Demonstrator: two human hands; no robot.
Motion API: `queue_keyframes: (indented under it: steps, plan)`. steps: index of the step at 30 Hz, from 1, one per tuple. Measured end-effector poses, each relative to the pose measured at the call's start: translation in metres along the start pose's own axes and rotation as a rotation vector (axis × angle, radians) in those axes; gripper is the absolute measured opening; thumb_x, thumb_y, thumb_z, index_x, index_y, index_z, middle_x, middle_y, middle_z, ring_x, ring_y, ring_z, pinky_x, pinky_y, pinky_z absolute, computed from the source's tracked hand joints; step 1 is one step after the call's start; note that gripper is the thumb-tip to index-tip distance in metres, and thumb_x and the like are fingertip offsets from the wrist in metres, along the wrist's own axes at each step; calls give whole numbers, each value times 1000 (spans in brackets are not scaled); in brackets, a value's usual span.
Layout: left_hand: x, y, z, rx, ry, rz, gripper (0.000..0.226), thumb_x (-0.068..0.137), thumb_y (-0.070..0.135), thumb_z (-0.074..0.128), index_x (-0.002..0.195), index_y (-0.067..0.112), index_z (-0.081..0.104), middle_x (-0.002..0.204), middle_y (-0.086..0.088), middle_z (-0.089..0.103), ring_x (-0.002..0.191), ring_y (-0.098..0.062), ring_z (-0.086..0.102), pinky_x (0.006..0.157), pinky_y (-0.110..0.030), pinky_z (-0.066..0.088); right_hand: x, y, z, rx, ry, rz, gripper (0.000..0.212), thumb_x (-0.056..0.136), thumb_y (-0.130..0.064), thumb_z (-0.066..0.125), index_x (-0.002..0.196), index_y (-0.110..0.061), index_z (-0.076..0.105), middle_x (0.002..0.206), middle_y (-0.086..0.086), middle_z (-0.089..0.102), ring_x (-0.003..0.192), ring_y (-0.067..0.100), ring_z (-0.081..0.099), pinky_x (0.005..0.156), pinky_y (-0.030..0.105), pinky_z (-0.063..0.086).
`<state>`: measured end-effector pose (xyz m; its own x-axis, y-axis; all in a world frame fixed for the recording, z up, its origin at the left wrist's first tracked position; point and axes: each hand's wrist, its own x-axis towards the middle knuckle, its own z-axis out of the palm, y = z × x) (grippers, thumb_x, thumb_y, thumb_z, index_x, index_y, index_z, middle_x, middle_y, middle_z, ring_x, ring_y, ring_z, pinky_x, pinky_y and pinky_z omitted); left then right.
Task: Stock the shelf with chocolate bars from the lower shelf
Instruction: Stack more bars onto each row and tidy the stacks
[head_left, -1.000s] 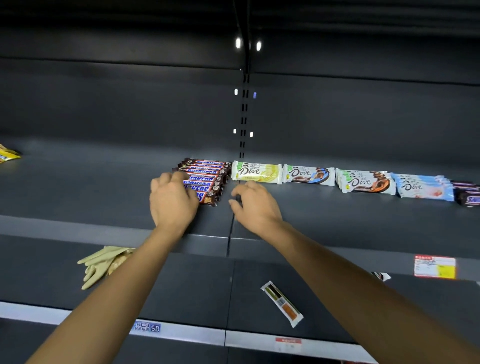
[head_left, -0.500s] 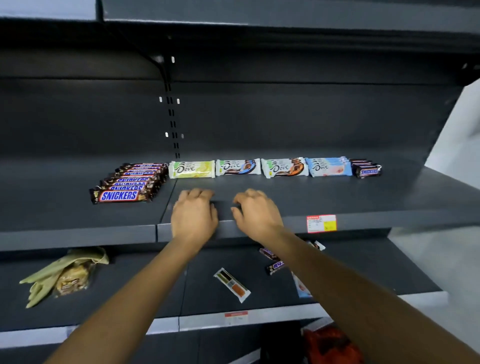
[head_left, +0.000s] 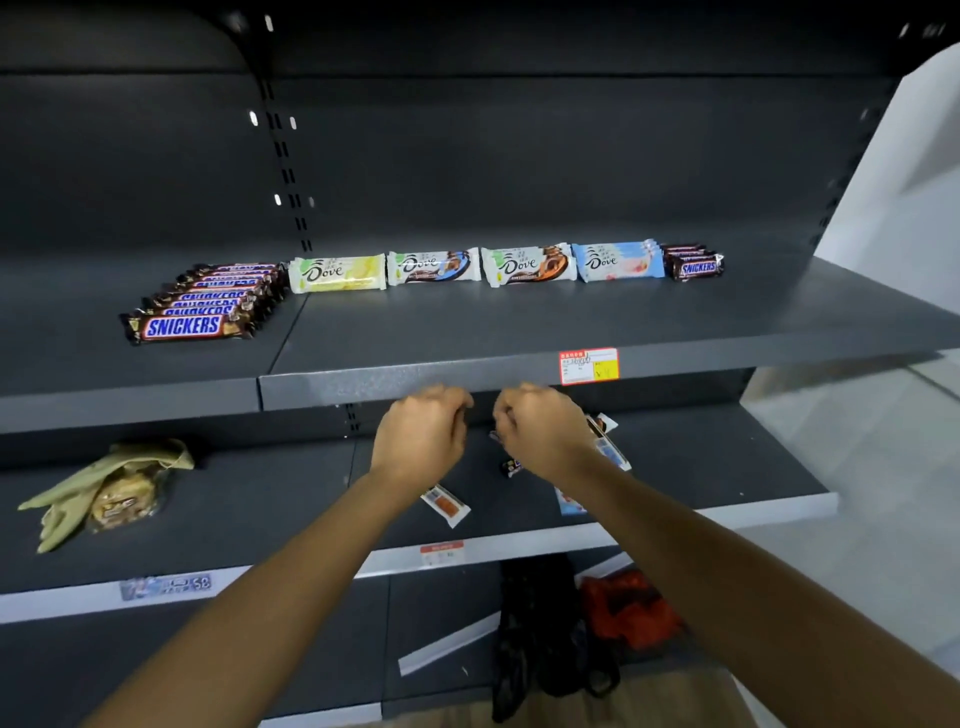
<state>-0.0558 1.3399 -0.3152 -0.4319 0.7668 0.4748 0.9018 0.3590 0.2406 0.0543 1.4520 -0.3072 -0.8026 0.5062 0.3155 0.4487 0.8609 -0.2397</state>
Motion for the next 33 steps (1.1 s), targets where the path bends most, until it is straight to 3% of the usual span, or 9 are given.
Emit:
queue_keyframes:
  steps: [5, 10, 18, 26, 29, 33]
  plan:
    - [-9, -22, 37, 18, -162, -43, 18, 86, 14, 55, 99, 17, 67, 95, -7, 67, 81, -32, 65, 66, -35, 52, -6, 19, 39, 25, -64, 53, 21, 91, -21, 45, 91, -13, 65, 92, 8, 64, 83, 29, 61, 64, 30, 44]
    - [-15, -57, 81, 103, -372, -140, 37, 87, 14, 53, 121, 26, 60, 119, -2, 61, 102, -27, 61, 81, -35, 51, -3, 39, 87, -8, -175, 143, 21, 90, -22, 45, 93, -18, 66, 93, 8, 68, 88, 30, 64, 68, 31, 48]
    - [-19, -107, 152, 199, -623, -168, 54, 85, 9, 54, 135, 25, 44, 134, -1, 48, 126, -25, 40, 94, -35, 43, -3, 53, 161, -2, -355, 225, 18, 89, -14, 47, 91, -14, 65, 93, 11, 67, 89, 31, 63, 61, 28, 37]
    - [-20, -125, 216, 275, -770, -48, 65, 85, 8, 51, 144, 24, 28, 151, 1, 27, 138, -24, 23, 108, -39, 30, -18, 73, 218, 23, -416, 306, 24, 91, -18, 44, 101, -10, 64, 103, 15, 65, 97, 32, 59, 75, 31, 47]
    - [-15, -127, 232, 316, -800, 43, 65, 89, 9, 49, 147, 23, 22, 155, 0, 19, 141, -25, 16, 112, -40, 22, -14, 79, 232, 33, -422, 321, 26, 92, -19, 42, 102, -10, 64, 104, 17, 63, 99, 34, 57, 76, 33, 47]
    - [-11, -131, 248, 400, -818, 230, 63, 90, 13, 50, 146, 21, 22, 154, -3, 19, 142, -27, 12, 111, -42, 23, -8, 85, 248, 71, -413, 313, 23, 91, -20, 45, 101, -12, 64, 105, 14, 63, 99, 32, 56, 75, 31, 45]
